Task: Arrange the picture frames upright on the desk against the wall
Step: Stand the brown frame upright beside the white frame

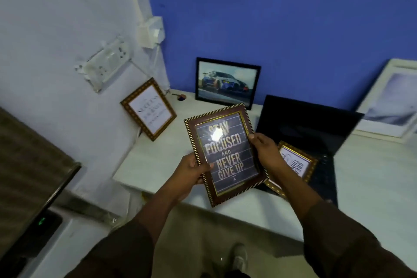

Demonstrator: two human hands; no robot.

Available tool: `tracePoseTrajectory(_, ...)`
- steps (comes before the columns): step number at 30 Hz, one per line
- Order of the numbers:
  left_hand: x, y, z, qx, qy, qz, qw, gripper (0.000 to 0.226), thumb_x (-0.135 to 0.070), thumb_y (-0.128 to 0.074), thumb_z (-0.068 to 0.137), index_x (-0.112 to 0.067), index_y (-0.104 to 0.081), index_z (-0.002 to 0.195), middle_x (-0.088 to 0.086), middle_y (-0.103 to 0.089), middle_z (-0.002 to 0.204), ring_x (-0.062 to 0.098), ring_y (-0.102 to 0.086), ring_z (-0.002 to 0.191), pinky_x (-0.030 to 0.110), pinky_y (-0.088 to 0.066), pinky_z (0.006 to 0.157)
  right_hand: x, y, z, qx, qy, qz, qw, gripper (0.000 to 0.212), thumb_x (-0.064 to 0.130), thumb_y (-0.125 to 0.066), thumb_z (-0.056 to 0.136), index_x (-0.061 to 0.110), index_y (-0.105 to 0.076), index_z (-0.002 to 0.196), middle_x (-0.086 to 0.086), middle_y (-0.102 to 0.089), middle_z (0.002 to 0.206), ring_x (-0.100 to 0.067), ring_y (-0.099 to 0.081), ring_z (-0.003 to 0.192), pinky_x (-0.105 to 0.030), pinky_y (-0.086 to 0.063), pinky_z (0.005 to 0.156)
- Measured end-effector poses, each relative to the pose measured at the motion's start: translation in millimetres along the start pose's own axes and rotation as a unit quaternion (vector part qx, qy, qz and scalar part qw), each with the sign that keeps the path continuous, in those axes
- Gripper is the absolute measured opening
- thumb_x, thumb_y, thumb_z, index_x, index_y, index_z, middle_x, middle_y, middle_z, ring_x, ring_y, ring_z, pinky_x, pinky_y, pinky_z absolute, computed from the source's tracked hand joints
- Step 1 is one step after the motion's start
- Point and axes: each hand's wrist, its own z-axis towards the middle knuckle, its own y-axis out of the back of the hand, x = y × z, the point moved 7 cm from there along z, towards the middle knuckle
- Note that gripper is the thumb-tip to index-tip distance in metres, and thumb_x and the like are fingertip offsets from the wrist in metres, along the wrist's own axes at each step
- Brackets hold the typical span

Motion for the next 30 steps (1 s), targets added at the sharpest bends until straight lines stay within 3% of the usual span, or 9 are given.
tracePoseTrajectory(2,-1,-25,9,0.023,-0.005,0.041,0.999,0.024,-0.017,-0.066,0.093,-0.022,-0.066,0.117,-0.002,-0.076,0.112,0.022,-0.072,0.104,0.041,-0.057,0.087,-7,30,-15,-0.027,-0.005,0.014,1.0,0.03,0.036,-0.043,0.105,0.012,-0.061,0.107,-0.007,-0.07,0.101,-0.021,-0.069,0.088,-0.034,-0.054,0.072)
tracePoseTrajectory(5,-2,-68,20,0.063,0.004,0.092,0.994,0.027,-0.025,-0.067,0.093,-0.026,-0.063,0.12,-0.006,-0.072,0.117,0.017,-0.069,0.107,0.034,-0.056,0.086,-21,77,-31,-0.058,-0.01,0.016,0.998,0.031,0.042,-0.043,0.103,0.017,-0.06,0.109,-0.009,-0.071,0.105,-0.028,-0.071,0.095,-0.051,-0.057,0.088)
tracePoseTrajectory(9,2,-142,32,0.138,0.024,0.14,0.98,0.018,-0.027,-0.064,0.095,-0.031,-0.06,0.113,-0.01,-0.07,0.111,0.012,-0.067,0.1,0.027,-0.056,0.075,-41,149,-57,-0.137,-0.01,0.005,0.991,0.034,0.046,-0.043,0.102,0.017,-0.059,0.109,-0.007,-0.072,0.105,-0.027,-0.071,0.095,-0.052,-0.057,0.091)
tracePoseTrajectory(12,10,-195,38,0.195,0.072,0.115,0.971,0.019,-0.021,-0.063,0.096,-0.027,-0.061,0.114,-0.002,-0.073,0.114,0.016,-0.069,0.104,0.034,-0.059,0.085,-60,197,-74,-0.186,-0.027,0.004,0.982,0.04,0.053,-0.038,0.101,0.019,-0.056,0.116,-0.005,-0.069,0.114,-0.026,-0.069,0.101,-0.051,-0.057,0.092)
tracePoseTrajectory(15,20,-246,46,0.242,0.116,0.073,0.96,0.027,-0.022,-0.064,0.095,-0.023,-0.06,0.122,0.002,-0.072,0.119,0.023,-0.066,0.114,0.047,-0.051,0.102,-86,243,-89,-0.219,-0.049,0.025,0.974,0.043,0.057,-0.038,0.1,0.022,-0.055,0.118,-0.002,-0.07,0.116,-0.025,-0.07,0.101,-0.051,-0.058,0.09)
tracePoseTrajectory(18,26,-302,53,0.274,0.139,0.028,0.951,0.033,-0.03,-0.062,0.096,-0.021,-0.059,0.128,0.004,-0.073,0.121,0.028,-0.064,0.119,0.054,-0.044,0.106,-113,287,-99,-0.242,-0.06,0.042,0.967,0.042,0.059,-0.038,0.098,0.024,-0.054,0.115,-0.001,-0.07,0.115,-0.025,-0.071,0.102,-0.053,-0.058,0.09)
tracePoseTrajectory(25,22,-452,94,0.263,0.213,-0.131,0.932,0.076,-0.074,-0.033,0.091,-0.019,-0.06,0.135,0.015,-0.066,0.132,0.035,-0.06,0.125,0.056,-0.036,0.111,-158,408,-100,-0.273,-0.072,0.096,0.954,0.045,0.059,-0.038,0.098,0.024,-0.05,0.124,0.001,-0.068,0.119,-0.021,-0.071,0.103,-0.043,-0.061,0.085)
tracePoseTrajectory(28,27,-490,114,0.249,0.226,-0.115,0.935,0.082,-0.076,-0.024,0.091,-0.017,-0.062,0.133,0.015,-0.069,0.127,0.035,-0.062,0.122,0.055,-0.037,0.11,-172,444,-92,-0.276,-0.07,0.099,0.953,0.045,0.059,-0.038,0.098,0.024,-0.051,0.124,0.004,-0.067,0.12,-0.019,-0.069,0.106,-0.036,-0.06,0.081)
tracePoseTrajectory(30,32,-520,125,0.241,0.228,-0.085,0.939,0.08,-0.074,-0.024,0.092,-0.016,-0.063,0.132,0.014,-0.07,0.125,0.034,-0.064,0.12,0.055,-0.037,0.111,-182,469,-86,-0.276,-0.074,0.095,0.954,0.044,0.057,-0.038,0.1,0.024,-0.05,0.126,0.004,-0.065,0.122,-0.019,-0.066,0.109,-0.038,-0.059,0.084)
